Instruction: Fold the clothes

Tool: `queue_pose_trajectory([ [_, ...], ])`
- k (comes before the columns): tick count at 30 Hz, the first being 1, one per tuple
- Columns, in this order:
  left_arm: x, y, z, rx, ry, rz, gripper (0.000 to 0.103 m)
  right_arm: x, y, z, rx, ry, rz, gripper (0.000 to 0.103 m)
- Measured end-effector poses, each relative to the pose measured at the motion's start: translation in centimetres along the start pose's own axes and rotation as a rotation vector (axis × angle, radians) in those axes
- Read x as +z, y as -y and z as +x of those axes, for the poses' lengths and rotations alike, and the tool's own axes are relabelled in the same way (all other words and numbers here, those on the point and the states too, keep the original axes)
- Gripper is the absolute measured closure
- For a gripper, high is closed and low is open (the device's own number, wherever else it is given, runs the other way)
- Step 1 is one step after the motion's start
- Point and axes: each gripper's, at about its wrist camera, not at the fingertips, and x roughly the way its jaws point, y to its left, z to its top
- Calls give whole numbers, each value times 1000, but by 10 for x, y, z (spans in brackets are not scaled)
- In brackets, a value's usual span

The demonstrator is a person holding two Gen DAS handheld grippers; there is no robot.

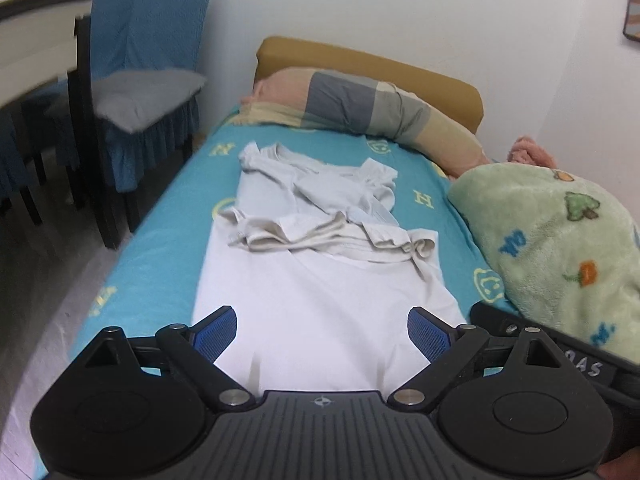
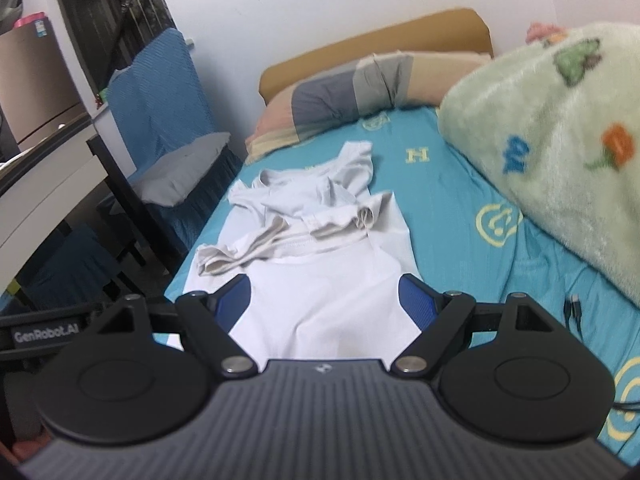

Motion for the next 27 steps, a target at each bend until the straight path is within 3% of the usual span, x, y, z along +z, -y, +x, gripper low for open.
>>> queue_pose_trajectory([
  [5,-1,-13,12,-54,-90,-110,9,-15,35,21,112,-201,366,21],
  [9,-5,-29,31,-136,-195,-239,9,-37,51,40,167,-303,578,20],
  [12,-13,-38,50,-197,-282,-331,9,-51,63,52,163,-328,712,19],
  [16,-26,-47,75,-251,-368,-446,9,-61,78,60,156,-280,846,24],
  [22,-44,-59,110,-322,-444,-628,9,-58,84,62,75,-204,849,54],
  [24,-48,-61,118,-334,-451,-664,9,-58,84,63,57,-202,836,83],
  [27,-55,-64,131,-352,-462,-718,9,-54,87,61,68,-187,809,93],
])
